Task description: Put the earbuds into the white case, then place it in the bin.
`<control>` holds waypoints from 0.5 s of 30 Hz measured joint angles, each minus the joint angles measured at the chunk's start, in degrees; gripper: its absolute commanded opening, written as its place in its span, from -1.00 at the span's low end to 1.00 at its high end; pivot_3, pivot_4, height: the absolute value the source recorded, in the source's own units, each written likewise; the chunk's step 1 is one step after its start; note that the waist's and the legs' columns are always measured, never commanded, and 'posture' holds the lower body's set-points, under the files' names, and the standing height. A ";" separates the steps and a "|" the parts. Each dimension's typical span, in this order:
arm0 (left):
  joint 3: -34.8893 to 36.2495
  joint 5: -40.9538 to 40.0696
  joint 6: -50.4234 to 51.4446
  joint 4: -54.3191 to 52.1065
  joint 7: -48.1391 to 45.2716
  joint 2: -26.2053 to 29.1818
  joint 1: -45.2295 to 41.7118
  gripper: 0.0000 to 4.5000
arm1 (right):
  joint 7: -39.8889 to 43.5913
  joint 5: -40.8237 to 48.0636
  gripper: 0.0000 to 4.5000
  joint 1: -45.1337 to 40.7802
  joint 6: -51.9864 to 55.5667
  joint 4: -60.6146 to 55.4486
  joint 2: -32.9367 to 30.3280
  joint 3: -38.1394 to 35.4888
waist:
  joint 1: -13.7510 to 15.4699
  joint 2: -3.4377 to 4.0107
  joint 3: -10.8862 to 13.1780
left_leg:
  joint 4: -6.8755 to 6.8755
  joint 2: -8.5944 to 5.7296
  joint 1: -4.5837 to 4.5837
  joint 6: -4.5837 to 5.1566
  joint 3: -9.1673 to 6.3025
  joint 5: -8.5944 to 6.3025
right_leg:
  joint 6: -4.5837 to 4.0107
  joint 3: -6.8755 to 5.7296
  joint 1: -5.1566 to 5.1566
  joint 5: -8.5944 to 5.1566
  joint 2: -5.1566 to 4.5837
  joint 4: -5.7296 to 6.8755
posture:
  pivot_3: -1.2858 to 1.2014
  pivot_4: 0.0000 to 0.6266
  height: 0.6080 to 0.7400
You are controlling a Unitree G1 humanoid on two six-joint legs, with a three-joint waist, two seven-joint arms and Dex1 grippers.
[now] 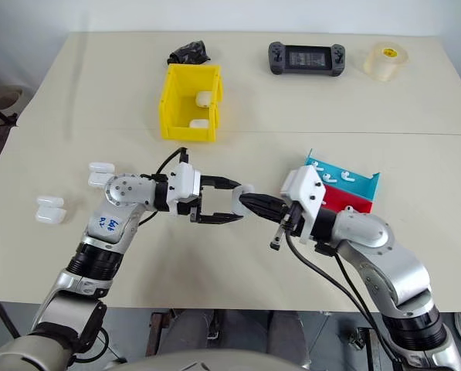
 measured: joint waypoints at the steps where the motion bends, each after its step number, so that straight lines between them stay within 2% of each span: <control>1: 0.61 -0.81 0.42 -0.19 0.06 -0.07 0.48 0.22 | 0.59 0.13 -0.99 1.09 -0.28 0.01 -0.44 -1.14 | -0.06 0.00 0.00 | 0.00 0.01 0.00 0.00 0.00 0.00 | 0.00 0.00 0.00 0.00 0.00 0.00 | 0.03 -0.52 1.00; 4: 2.95 -4.08 2.61 -2.01 1.62 -1.00 1.49 0.22 | 2.38 0.81 -0.99 4.41 -0.77 0.52 -1.22 -4.29 | 0.01 0.00 0.00 | 0.02 0.02 0.00 0.00 -0.01 0.00 | 0.00 0.00 0.00 0.00 0.00 0.02 | 0.03 -0.52 1.00; 7: 6.80 -6.68 5.82 -2.49 7.31 -3.35 1.30 0.22 | 4.25 5.35 -0.75 8.99 -2.51 -0.54 -0.21 -9.79 | 0.22 -0.01 0.00 | 0.06 0.01 0.00 0.00 -0.04 0.00 | 0.00 0.00 0.02 0.00 -0.01 0.07 | 0.03 -0.52 1.00; 10: 12.36 -7.36 8.67 -1.21 16.55 -5.74 -0.54 0.22 | 4.23 10.14 -0.31 15.17 -2.79 -3.30 0.46 -15.42 | 0.36 -0.09 0.03 | 0.14 -0.01 -0.01 0.00 -0.08 0.00 | 0.00 -0.03 0.02 0.00 -0.02 0.17 | 0.03 -0.52 1.00; 15: 18.29 -7.02 8.82 4.68 28.69 -8.08 -9.06 0.22 | 4.05 11.22 0.41 20.59 -3.12 -5.27 0.44 -19.02 | 0.17 -0.33 0.03 | 0.27 -0.02 0.05 0.00 -0.02 0.00 | 0.01 0.02 0.05 0.01 -0.02 0.27 | 0.03 -0.52 1.00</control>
